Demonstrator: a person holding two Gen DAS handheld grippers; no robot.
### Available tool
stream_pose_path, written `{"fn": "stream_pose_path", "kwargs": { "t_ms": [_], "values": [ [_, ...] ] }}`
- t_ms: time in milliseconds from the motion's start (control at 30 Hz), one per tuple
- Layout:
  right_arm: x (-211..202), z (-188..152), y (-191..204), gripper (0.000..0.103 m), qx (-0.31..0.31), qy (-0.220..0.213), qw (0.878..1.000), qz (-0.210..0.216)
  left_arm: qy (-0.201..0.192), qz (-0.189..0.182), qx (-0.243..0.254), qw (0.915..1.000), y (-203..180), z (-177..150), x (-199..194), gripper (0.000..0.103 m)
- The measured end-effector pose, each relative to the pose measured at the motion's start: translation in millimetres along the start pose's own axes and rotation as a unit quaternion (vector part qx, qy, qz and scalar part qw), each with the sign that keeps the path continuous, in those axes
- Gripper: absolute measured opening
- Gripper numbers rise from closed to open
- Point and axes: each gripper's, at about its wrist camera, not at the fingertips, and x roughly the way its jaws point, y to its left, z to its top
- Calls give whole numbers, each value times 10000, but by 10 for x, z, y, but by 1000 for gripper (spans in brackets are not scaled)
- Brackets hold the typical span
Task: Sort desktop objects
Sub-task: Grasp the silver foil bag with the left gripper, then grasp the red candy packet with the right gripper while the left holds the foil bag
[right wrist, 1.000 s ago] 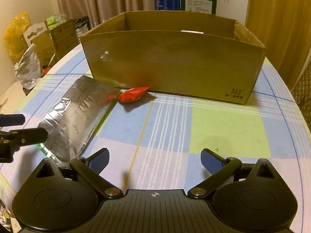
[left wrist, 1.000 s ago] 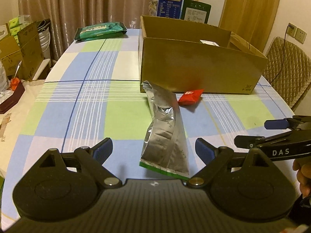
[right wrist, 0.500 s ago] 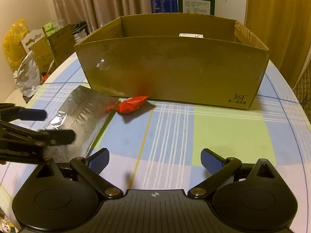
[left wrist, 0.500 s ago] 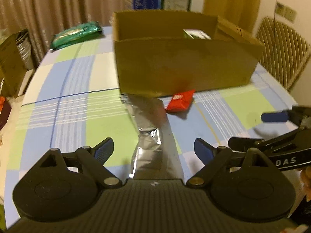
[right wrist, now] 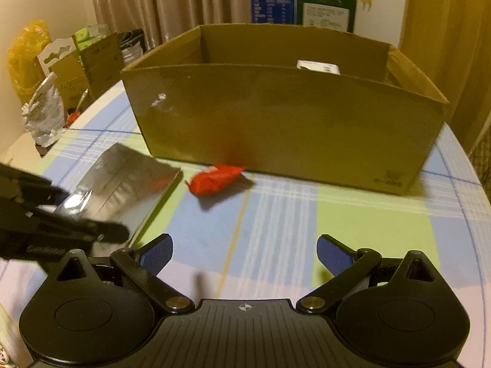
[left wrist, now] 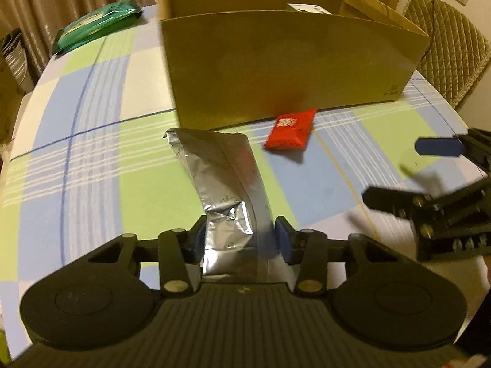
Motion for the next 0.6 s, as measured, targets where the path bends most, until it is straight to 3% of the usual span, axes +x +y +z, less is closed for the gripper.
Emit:
{"fn": "stream_pose_path", "kwargs": {
  "t_ms": [267, 467, 600],
  "values": [
    [332, 306, 50, 96, 432, -73, 9984, 360, 54, 241, -212, 9995, 239, -145, -148, 38],
    [608, 467, 66, 88, 645, -95, 9975, 264, 91, 243, -206, 9995, 231, -151, -126, 42],
    [787, 498, 66, 76, 709, 14, 9974, 114, 66, 222, -255, 9994, 265, -137, -131, 45]
  ]
}}
